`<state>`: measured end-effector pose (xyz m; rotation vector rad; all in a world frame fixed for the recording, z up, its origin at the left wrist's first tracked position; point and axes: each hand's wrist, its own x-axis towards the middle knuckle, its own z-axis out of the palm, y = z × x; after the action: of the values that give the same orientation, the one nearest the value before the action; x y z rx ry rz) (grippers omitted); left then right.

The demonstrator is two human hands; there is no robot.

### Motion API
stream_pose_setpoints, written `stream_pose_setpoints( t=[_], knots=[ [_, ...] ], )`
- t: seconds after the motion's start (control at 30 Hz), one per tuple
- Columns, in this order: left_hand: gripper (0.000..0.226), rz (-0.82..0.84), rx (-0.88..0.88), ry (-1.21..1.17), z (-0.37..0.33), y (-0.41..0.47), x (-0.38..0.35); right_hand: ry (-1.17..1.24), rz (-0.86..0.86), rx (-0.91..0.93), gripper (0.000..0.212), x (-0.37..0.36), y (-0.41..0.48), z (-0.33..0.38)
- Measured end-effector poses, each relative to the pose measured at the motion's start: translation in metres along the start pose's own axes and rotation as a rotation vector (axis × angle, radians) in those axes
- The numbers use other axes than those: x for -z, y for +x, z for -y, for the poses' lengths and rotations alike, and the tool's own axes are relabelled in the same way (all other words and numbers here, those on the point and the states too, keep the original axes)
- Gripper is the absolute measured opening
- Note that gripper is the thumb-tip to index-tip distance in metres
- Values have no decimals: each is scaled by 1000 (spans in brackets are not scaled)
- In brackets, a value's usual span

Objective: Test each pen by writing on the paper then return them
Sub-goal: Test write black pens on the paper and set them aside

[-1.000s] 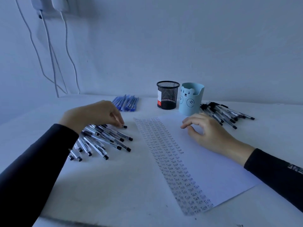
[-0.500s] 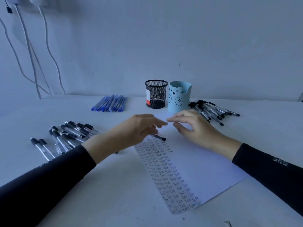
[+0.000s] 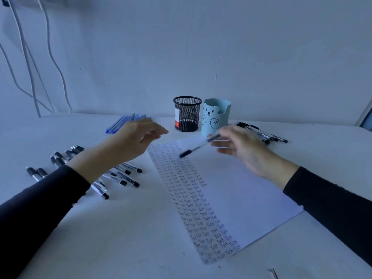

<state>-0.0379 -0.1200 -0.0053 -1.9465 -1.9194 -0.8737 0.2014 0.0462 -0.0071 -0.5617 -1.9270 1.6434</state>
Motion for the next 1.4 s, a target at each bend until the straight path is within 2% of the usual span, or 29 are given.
stream_pose_setpoints(
  t=[0.1, 0.17, 0.33, 0.5, 0.73, 0.83, 0.87, 0.93, 1.03, 1.1, 1.23, 1.27, 1.33, 1.4],
  knots=[
    [37, 323, 88, -35, -8, -4, -5, 462, 36, -172, 16, 9, -3, 15],
    [53, 445, 107, -67, -12, -7, -10, 524, 50, -260, 23, 12, -5, 19],
    [69, 540, 155, -86, -15, -11, -17, 553, 110, -374, 64, 9, -7, 25],
    [69, 554, 175, -71, -16, -11, -16, 658, 56, -383, 54, 4, -8, 24],
    [71, 568, 183, -83, -14, -11, -15, 554, 29, -291, 50, -2, -9, 25],
    [72, 566, 180, -90, -14, -11, -16, 574, 33, -245, 17, -8, -10, 23],
    [71, 566, 182, -89, -14, -11, -16, 604, 54, -260, 18, -8, -11, 21],
    [70, 569, 188, -88, -14, -10, -16, 626, 144, -311, 34, -8, -14, 19],
    [71, 577, 194, -86, -14, -10, -15, 439, 252, -355, 54, -10, -17, 17],
    [70, 581, 194, -88, -14, -10, -15, 315, 253, -339, 54, -12, -17, 16],
    [74, 591, 198, -84, -14, -10, -14, 310, 342, -264, 40, -14, -21, 22],
    [74, 589, 198, -84, -13, -10, -14, 261, 337, -231, 35, -14, -23, 22],
    [72, 584, 197, -90, -14, -11, -13, 107, 230, -136, 12, -16, -25, 21],
    [71, 581, 200, -91, -15, -11, -13, 9, 141, -73, 16, -18, -29, 15]
  ],
)
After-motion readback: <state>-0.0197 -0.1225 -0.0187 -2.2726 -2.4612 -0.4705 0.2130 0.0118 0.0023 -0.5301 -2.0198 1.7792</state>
